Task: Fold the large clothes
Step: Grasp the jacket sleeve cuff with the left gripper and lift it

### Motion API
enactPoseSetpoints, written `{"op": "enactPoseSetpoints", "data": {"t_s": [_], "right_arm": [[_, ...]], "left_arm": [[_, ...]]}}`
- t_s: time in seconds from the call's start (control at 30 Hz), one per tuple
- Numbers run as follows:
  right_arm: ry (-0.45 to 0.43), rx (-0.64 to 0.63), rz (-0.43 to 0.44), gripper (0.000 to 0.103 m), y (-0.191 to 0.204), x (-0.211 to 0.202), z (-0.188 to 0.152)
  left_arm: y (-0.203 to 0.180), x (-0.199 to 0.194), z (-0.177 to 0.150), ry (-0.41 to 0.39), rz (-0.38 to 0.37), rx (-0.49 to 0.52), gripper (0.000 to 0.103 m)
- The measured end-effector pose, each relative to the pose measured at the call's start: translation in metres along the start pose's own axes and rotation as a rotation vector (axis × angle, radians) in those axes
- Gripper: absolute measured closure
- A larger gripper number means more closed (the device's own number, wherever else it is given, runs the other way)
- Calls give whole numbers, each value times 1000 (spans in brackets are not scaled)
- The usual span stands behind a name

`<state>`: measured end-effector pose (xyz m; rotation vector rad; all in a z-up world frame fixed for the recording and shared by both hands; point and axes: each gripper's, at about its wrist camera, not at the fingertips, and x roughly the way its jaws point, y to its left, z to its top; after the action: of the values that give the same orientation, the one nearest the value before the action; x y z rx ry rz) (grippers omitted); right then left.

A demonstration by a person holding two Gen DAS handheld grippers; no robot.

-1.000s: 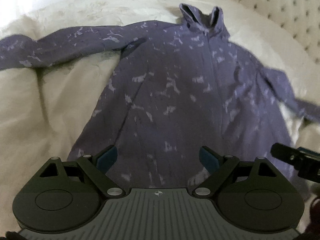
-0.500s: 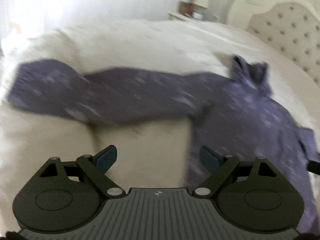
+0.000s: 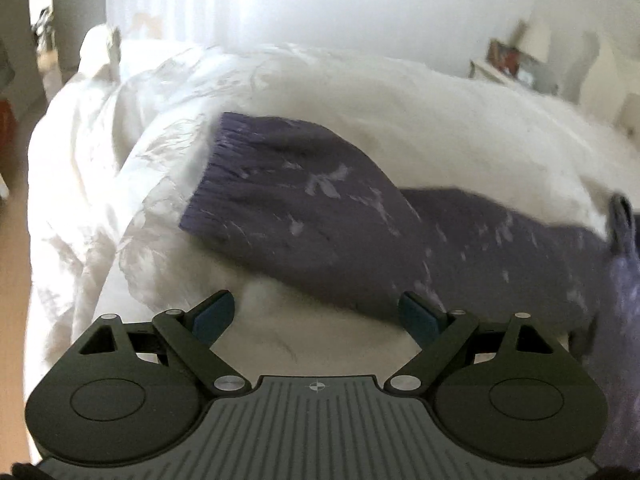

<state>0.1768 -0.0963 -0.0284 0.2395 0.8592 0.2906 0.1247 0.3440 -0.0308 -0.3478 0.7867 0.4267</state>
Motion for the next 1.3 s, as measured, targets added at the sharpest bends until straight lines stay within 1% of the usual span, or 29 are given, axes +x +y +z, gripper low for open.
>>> {"op": "enactPoseSetpoints", "data": {"t_s": [0.17,0.23,0.27,0.3,0.33,0.37,0.4,0.5,0.63,0.73,0.8,0.97,1.07,1.17,1.23,1.3], "right_arm": [[28,-5,1,1,2,11,-3],[36,-7,-1,1,1,13,-6],[40,-7,-2,1,0,14,-8],[45,-7,-4,1,-1,16,-9],[49,-7,-8,1,-2,17,-11],[54,-6,-10,1,-4,19,-13],[59,-4,-13,1,-6,20,-14],[72,10,-23,1,-15,23,-19],[69,30,-41,1,-29,23,-25],[54,40,-63,1,-41,21,-28],[41,48,-77,1,-49,19,-30],[-20,46,-142,1,-70,10,-36],[-48,59,-164,1,-86,6,-39],[-64,98,-168,1,-105,2,-40],[-75,116,-177,1,-115,1,-42],[-90,129,-195,1,-126,-1,-43]], "left_arm": [[10,15,14,-19,-26,-45,14],[15,16,18,-37,-41,-77,14],[17,17,20,-44,-59,-93,20],[19,18,23,-55,-84,-105,28],[20,17,25,-67,-93,-114,60],[20,16,29,-72,-80,-120,88],[18,15,33,-77,-71,-117,88],[4,4,48,-109,-96,-60,89],[-34,-23,76,-169,-153,44,89],[-73,-42,97,-211,-209,131,89],[-106,-57,108,-242,-252,199,89],[-192,-92,114,-299,-389,344,89],[-248,-105,106,-322,-473,426,89],[-298,-99,80,-327,-561,499,89],[-326,-92,61,-313,-621,526,89],[-354,-84,42,-282,-691,538,89]]}}
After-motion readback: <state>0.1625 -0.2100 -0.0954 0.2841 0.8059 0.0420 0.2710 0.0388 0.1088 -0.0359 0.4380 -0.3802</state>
